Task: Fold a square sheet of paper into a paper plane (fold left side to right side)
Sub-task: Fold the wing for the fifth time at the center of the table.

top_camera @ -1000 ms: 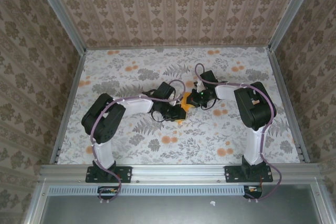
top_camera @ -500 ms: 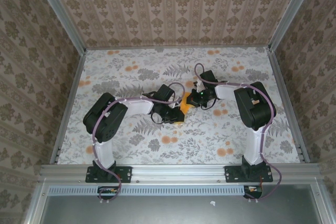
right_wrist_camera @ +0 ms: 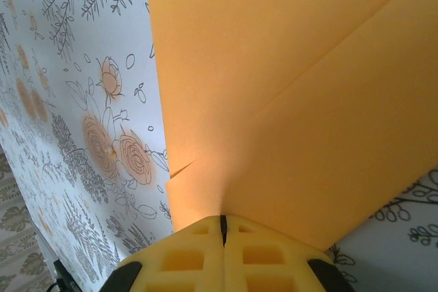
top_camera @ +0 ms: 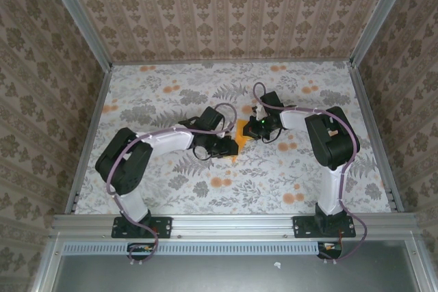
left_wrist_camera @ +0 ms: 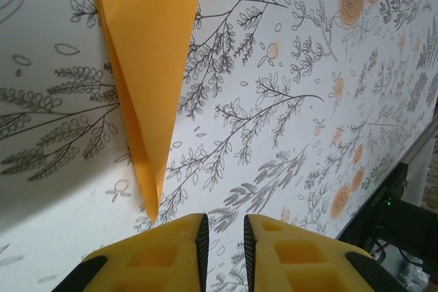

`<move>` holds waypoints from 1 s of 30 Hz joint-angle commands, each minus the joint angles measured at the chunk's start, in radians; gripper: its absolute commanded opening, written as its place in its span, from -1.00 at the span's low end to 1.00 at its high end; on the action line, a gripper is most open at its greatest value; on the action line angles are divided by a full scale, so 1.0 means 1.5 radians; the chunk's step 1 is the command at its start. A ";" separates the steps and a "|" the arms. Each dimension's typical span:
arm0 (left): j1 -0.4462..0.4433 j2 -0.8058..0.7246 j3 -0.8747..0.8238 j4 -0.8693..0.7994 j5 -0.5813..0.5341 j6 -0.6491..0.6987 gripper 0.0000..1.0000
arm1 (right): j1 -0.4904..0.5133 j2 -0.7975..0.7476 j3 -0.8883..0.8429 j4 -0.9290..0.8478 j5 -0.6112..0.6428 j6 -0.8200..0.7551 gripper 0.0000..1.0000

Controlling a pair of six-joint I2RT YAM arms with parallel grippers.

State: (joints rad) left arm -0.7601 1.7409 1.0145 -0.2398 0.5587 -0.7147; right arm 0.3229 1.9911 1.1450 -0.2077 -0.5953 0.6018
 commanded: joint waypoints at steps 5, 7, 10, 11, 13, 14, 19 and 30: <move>-0.035 0.030 0.048 -0.134 -0.066 0.057 -0.44 | -0.001 0.028 -0.007 -0.066 0.064 -0.013 -1.00; -0.042 0.040 0.064 -0.159 -0.095 0.060 -0.41 | -0.001 0.028 -0.007 -0.066 0.064 -0.014 -1.00; -0.043 0.037 0.065 -0.164 -0.124 0.056 -0.38 | -0.002 0.027 -0.006 -0.068 0.063 -0.015 -1.00; -0.043 0.035 0.065 -0.164 -0.131 0.055 -0.37 | -0.001 0.026 -0.006 -0.067 0.064 -0.016 -1.00; -0.043 0.036 0.069 -0.162 -0.131 0.058 -0.36 | -0.002 0.026 -0.007 -0.068 0.063 -0.016 -1.00; -0.044 0.039 0.072 -0.160 -0.127 0.059 -0.36 | -0.001 0.027 -0.007 -0.068 0.063 -0.016 -1.00; -0.049 0.063 0.095 -0.150 -0.112 0.065 -0.36 | -0.001 0.025 -0.007 -0.068 0.063 -0.015 -1.00; -0.051 0.087 0.109 -0.145 -0.111 0.067 -0.37 | -0.001 0.024 -0.004 -0.069 0.062 -0.017 -1.00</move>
State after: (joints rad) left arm -0.8310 1.8572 1.1595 -0.4423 0.3950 -0.6342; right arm 0.3229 1.9911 1.1465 -0.2104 -0.5945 0.5976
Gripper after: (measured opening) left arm 0.315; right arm 0.048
